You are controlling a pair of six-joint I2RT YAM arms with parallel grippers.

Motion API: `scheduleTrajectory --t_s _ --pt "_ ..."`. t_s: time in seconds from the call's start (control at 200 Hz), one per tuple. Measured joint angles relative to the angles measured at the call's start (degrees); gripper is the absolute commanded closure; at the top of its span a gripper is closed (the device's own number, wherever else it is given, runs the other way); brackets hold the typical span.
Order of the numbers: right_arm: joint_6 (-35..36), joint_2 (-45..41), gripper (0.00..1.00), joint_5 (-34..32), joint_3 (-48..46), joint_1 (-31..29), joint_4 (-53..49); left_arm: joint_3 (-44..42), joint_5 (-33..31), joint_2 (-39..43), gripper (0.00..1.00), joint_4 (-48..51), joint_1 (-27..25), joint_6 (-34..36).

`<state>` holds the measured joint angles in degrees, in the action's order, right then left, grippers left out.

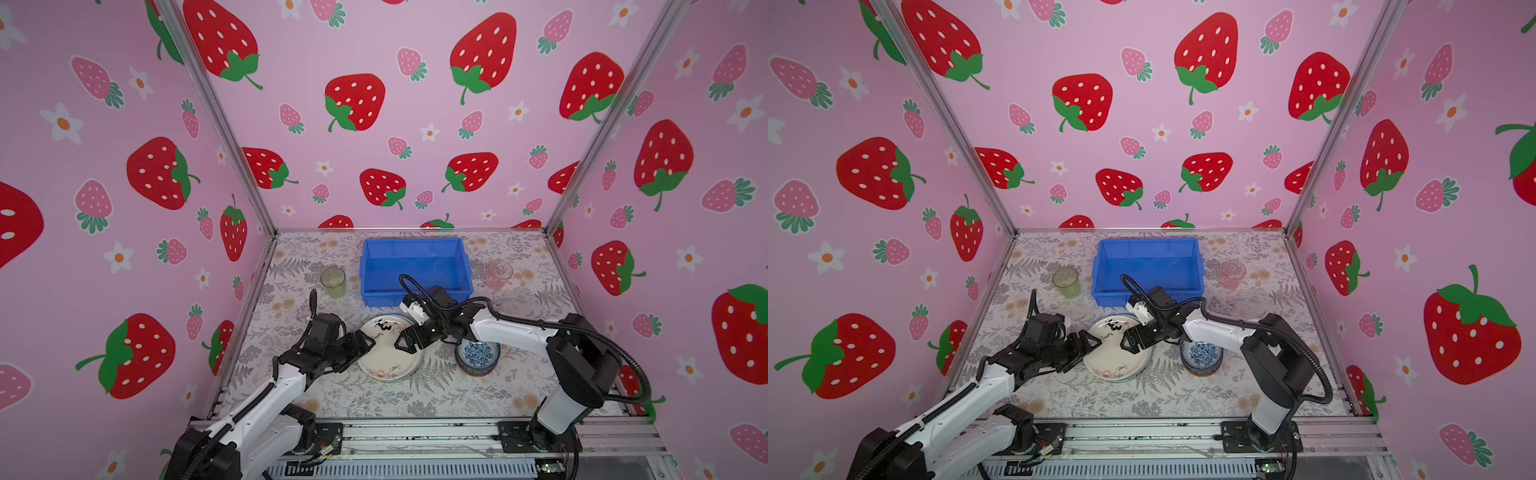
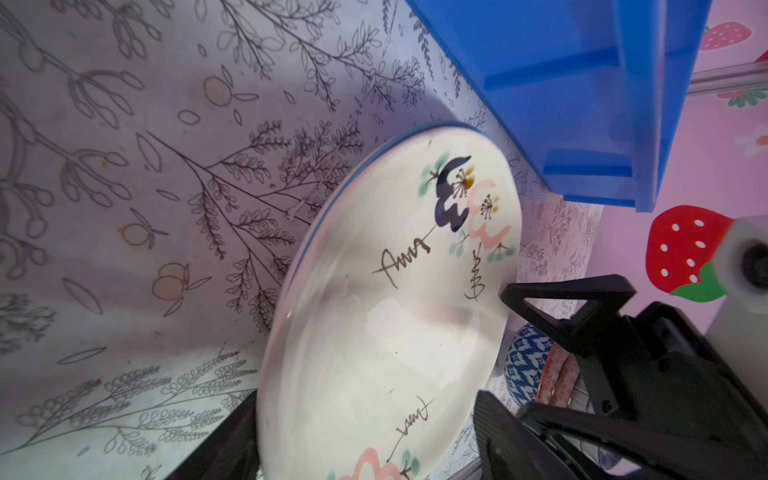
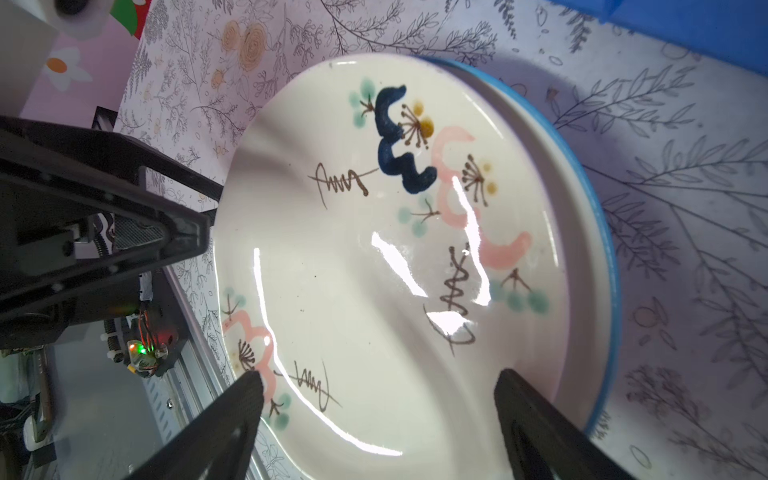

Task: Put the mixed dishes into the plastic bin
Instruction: 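Pinch the flower-painted top plate rim with the right gripper while the left gripper braces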

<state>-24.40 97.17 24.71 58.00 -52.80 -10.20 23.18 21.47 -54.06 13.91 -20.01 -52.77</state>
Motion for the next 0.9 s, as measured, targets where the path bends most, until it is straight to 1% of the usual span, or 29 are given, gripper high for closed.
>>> scheduleTrajectory --t_s 0.175,0.34,0.66,0.9 --pt "-0.07 0.59 0.10 0.70 0.00 -0.13 0.81 -1.64 0.72 1.33 0.27 -0.85 0.74 -0.61" --pt "-0.07 0.37 0.11 -0.07 0.00 -0.20 0.61 -2.75 1.27 1.70 0.27 -1.42 1.40 -0.98" --pt "-0.04 -5.27 0.11 -8.85 0.00 -0.24 -1.36 -2.97 1.20 1.73 0.24 -1.09 1.66 -0.81" --pt "-0.72 -4.33 0.11 -11.87 -0.22 -0.28 -2.51 -2.97 1.33 1.38 0.23 -0.81 1.66 -0.79"
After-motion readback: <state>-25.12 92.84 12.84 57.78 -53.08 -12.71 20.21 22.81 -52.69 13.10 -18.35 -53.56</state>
